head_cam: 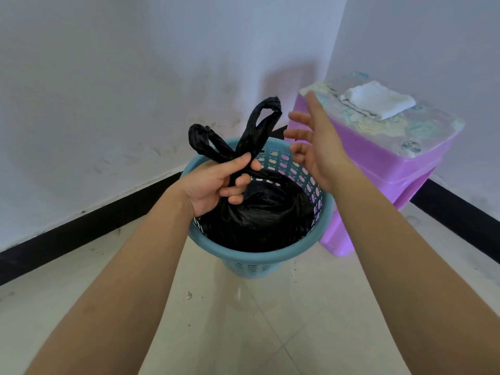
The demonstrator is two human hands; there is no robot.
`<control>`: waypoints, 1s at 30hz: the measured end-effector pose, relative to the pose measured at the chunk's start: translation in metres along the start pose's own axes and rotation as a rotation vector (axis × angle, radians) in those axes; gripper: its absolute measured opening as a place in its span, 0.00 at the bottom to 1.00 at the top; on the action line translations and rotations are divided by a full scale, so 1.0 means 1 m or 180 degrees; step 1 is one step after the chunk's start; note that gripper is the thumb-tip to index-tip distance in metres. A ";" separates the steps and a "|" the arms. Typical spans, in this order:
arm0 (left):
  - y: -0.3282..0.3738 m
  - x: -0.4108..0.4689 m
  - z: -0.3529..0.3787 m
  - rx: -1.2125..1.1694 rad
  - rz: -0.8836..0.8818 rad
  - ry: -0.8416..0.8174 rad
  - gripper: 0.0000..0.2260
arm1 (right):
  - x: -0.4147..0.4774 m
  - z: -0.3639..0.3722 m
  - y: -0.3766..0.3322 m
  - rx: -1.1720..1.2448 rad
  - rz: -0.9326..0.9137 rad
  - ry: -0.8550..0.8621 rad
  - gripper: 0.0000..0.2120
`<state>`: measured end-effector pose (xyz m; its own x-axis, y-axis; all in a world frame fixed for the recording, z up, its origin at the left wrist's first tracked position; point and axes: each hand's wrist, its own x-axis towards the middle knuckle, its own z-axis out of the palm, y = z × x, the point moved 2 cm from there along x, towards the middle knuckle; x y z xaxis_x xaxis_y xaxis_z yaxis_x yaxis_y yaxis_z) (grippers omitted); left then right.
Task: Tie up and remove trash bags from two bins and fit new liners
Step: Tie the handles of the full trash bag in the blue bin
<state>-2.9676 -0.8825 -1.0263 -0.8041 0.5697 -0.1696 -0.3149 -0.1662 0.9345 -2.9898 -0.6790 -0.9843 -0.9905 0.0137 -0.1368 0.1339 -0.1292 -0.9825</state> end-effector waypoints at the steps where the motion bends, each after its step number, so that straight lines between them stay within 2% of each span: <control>1: 0.001 0.000 0.001 0.0073 -0.0009 0.0004 0.12 | 0.000 0.008 -0.009 -0.0315 -0.0058 0.0027 0.30; 3: 0.002 0.001 0.003 0.0242 -0.0020 0.0024 0.12 | -0.001 0.020 -0.022 -0.0907 -0.0248 0.0002 0.31; 4: 0.002 0.001 0.004 0.0300 -0.0026 0.0054 0.12 | -0.002 0.023 -0.025 -0.1032 -0.0444 0.0047 0.27; 7: 0.003 -0.002 0.005 -0.0011 0.0070 0.0295 0.14 | -0.006 0.019 -0.027 -0.0848 -0.0993 0.0299 0.08; 9: 0.005 -0.004 0.002 -0.0389 0.0184 0.0432 0.17 | -0.008 0.008 -0.019 -0.0586 -0.0808 0.0201 0.04; 11: 0.005 -0.005 -0.001 -0.0666 0.0202 0.0584 0.17 | -0.011 0.000 -0.007 -0.0484 -0.0402 -0.0070 0.07; 14: 0.003 0.000 -0.004 -0.0947 0.0300 0.0975 0.10 | -0.018 -0.002 0.007 -0.0535 0.0040 -0.0531 0.10; 17: 0.001 0.005 -0.005 -0.1198 0.0395 0.1191 0.07 | -0.022 0.000 0.016 -0.1148 0.0138 -0.0832 0.09; 21: 0.004 0.000 -0.013 -0.1192 0.0535 0.1178 0.08 | -0.013 -0.005 0.020 -0.1389 -0.0246 -0.0212 0.09; 23: 0.005 -0.004 -0.012 -0.0984 0.0567 0.1073 0.08 | -0.008 -0.001 0.023 -0.1590 -0.0362 -0.0278 0.18; 25: 0.006 -0.005 -0.009 -0.0788 0.0601 0.0950 0.08 | -0.008 0.010 0.029 -0.1844 -0.0291 -0.0706 0.28; 26: 0.006 -0.006 -0.007 -0.0725 0.0625 0.0916 0.08 | -0.008 0.014 0.034 -0.1897 -0.0222 -0.0916 0.28; 28: 0.008 -0.007 -0.005 -0.0641 0.0669 0.0891 0.08 | -0.009 0.015 0.041 -0.1869 -0.0215 -0.1103 0.17; 30: 0.009 -0.008 -0.004 -0.0433 0.0625 0.0874 0.09 | -0.008 0.013 0.043 -0.1763 -0.0418 -0.0776 0.07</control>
<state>-2.9661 -0.8920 -1.0180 -0.9556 0.2819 -0.0860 -0.1903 -0.3670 0.9106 -2.9766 -0.6977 -1.0234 -0.9696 -0.2409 -0.0416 -0.0583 0.3929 -0.9177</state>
